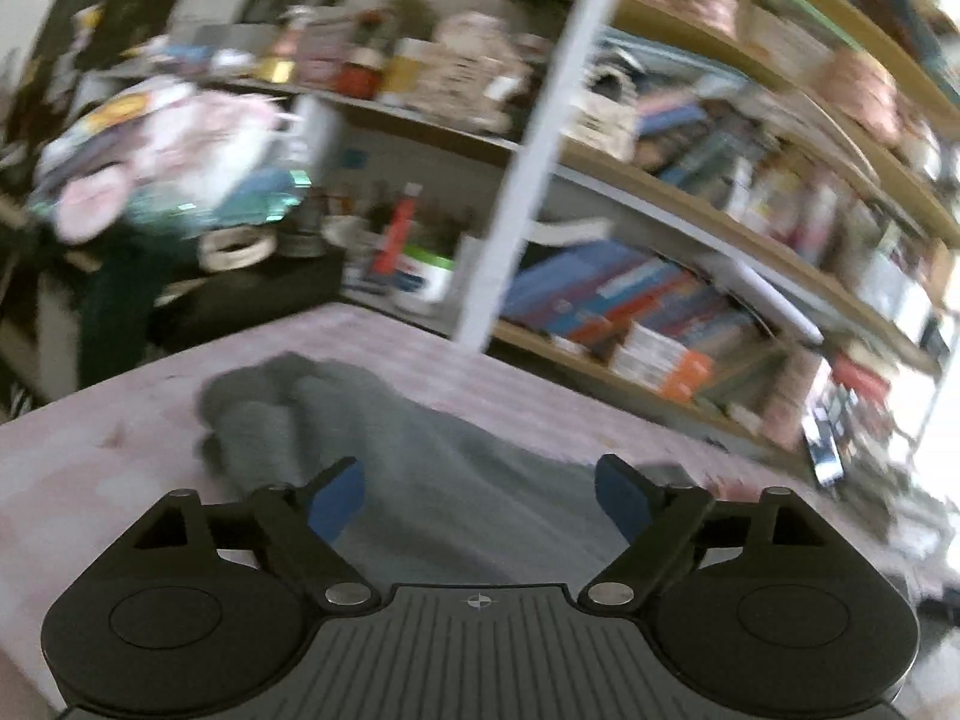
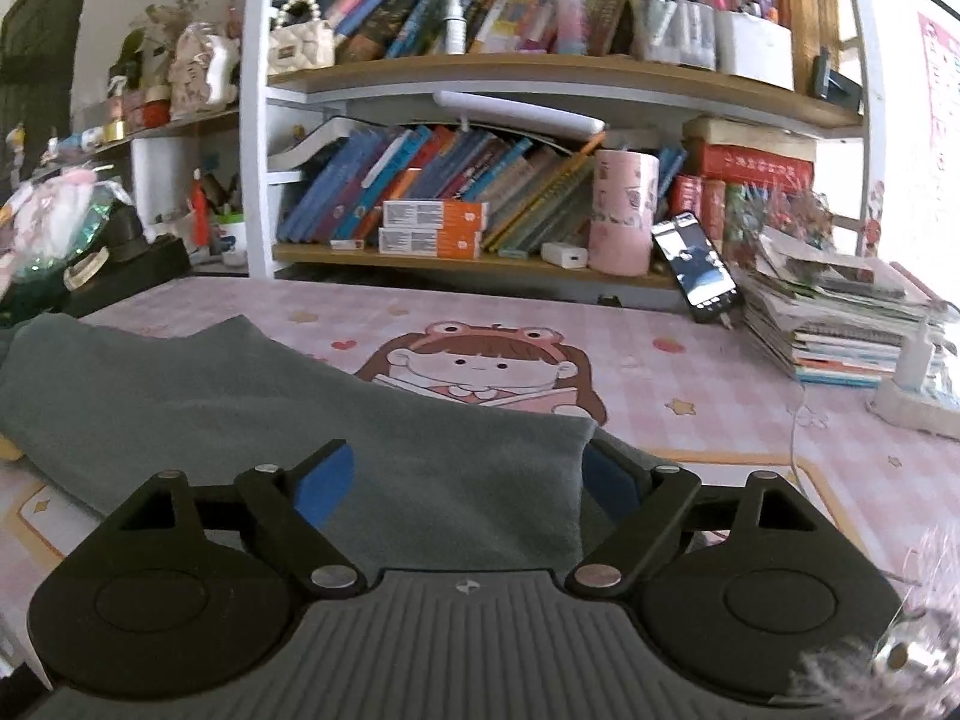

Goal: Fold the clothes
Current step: 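Open both grippers and release the folded sweatshirt onto the mat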

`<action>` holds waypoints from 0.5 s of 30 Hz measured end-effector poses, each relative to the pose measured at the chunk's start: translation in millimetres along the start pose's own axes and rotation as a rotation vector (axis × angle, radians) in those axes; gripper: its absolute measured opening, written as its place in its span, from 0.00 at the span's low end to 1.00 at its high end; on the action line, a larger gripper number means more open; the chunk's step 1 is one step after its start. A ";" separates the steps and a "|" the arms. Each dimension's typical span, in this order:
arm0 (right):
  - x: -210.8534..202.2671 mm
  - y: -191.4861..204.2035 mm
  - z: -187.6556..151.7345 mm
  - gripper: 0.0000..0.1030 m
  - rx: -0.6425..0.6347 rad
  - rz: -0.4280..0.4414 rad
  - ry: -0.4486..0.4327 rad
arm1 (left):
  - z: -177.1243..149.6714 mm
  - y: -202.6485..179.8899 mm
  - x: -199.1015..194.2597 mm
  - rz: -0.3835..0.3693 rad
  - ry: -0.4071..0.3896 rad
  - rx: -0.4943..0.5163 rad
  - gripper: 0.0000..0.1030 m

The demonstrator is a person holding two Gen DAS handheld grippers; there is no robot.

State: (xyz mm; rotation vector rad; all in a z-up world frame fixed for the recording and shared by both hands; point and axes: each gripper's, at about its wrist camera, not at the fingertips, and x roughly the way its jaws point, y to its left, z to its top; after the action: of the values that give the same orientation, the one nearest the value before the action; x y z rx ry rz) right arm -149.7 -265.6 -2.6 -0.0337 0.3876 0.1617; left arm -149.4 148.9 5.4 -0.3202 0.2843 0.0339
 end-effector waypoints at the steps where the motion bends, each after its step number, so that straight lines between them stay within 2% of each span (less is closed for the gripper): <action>1: 1.0 1.2 -0.2 0.82 -0.004 0.005 0.001 | -1.7 -5.4 1.3 -0.006 0.006 0.024 0.90; 4: 5.6 3.7 -3.0 0.84 -0.015 0.014 0.016 | -8.6 -13.3 4.5 0.001 0.022 0.069 0.93; 15: 30.7 16.6 -6.5 0.87 -0.032 0.058 0.059 | -22.0 -14.2 18.4 0.032 0.083 0.090 0.94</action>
State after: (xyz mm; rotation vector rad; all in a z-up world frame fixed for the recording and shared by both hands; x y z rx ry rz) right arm -126.8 -245.0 -20.4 -0.0594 0.4453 0.2245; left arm -136.6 128.3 -15.4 -0.2283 0.3718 0.0394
